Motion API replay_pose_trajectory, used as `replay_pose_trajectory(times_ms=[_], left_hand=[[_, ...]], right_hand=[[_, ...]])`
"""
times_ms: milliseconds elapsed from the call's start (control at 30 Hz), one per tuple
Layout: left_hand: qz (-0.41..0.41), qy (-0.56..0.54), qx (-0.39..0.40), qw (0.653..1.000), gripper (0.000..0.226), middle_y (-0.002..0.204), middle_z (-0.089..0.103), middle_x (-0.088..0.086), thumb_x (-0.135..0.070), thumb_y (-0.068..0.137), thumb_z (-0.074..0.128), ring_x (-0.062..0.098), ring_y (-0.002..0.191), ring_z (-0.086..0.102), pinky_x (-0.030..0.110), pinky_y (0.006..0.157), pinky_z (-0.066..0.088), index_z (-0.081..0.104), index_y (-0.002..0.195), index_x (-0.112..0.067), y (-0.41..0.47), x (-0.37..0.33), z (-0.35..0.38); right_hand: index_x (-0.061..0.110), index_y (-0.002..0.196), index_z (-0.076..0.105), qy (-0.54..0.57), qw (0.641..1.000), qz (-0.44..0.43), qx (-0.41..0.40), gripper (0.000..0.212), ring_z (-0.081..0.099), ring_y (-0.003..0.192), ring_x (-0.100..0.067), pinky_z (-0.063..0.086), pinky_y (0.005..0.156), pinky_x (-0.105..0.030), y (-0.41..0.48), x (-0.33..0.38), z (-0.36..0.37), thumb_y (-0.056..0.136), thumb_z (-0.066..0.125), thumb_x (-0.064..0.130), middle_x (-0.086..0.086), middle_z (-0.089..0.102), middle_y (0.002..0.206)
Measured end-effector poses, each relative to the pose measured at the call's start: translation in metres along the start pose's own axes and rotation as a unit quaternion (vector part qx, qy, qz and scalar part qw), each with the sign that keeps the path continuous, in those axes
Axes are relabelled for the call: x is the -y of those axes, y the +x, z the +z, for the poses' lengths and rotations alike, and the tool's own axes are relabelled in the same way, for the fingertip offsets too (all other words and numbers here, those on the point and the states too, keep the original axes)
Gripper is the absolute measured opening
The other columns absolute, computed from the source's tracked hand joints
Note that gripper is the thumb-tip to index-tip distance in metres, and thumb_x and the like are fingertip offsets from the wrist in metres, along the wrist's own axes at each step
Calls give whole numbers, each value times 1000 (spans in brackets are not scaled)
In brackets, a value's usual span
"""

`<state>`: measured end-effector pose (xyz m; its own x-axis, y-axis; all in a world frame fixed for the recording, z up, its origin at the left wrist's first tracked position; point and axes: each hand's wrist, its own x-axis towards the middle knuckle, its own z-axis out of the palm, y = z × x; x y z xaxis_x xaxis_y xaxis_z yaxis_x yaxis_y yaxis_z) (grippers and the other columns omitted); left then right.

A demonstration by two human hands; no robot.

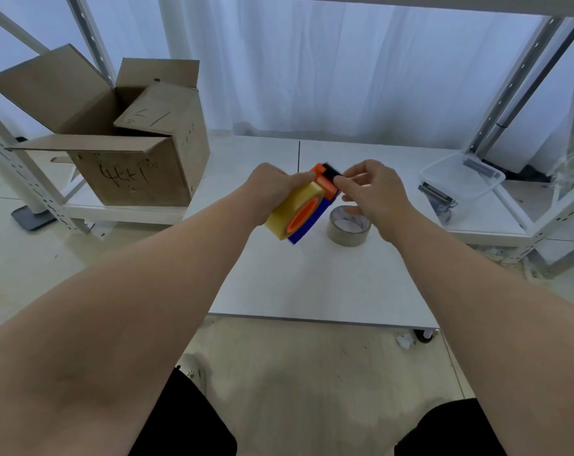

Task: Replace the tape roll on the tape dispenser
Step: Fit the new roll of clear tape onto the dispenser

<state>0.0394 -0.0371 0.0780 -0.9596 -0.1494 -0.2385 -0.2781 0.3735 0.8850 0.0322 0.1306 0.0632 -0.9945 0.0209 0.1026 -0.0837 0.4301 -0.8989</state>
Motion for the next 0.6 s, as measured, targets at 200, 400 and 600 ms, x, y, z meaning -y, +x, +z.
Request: replay_pose_trajectory(times_ms=[200, 400, 600], left_hand=[[-19, -20, 9, 1000, 56, 95, 59, 3, -52, 75, 71, 19, 83, 55, 30, 70, 46, 55, 110, -11, 1, 3, 4], [22, -69, 66, 995, 44, 107, 65, 6, -38, 78, 73, 26, 101, 61, 42, 93, 51, 62, 109, -10, 3, 4, 1], [52, -115, 119, 985, 45, 119, 64, 10, -32, 81, 71, 30, 110, 60, 45, 98, 49, 60, 118, -9, 3, 0, -2]], right_hand=[[19, 121, 60, -197, 958, -174, 114, 39, 59, 100, -18, 50, 91, -32, -8, 4, 8, 82, 65, 19, -3, 65, 112], [16, 118, 65, -189, 963, -171, 84, 32, 62, 102, -24, 50, 93, -41, -5, -3, 2, 86, 63, 18, -8, 70, 111], [15, 120, 64, -73, 990, -100, 66, 32, 64, 91, -17, 52, 85, -25, -1, -10, -6, 88, 63, 17, -5, 68, 108]])
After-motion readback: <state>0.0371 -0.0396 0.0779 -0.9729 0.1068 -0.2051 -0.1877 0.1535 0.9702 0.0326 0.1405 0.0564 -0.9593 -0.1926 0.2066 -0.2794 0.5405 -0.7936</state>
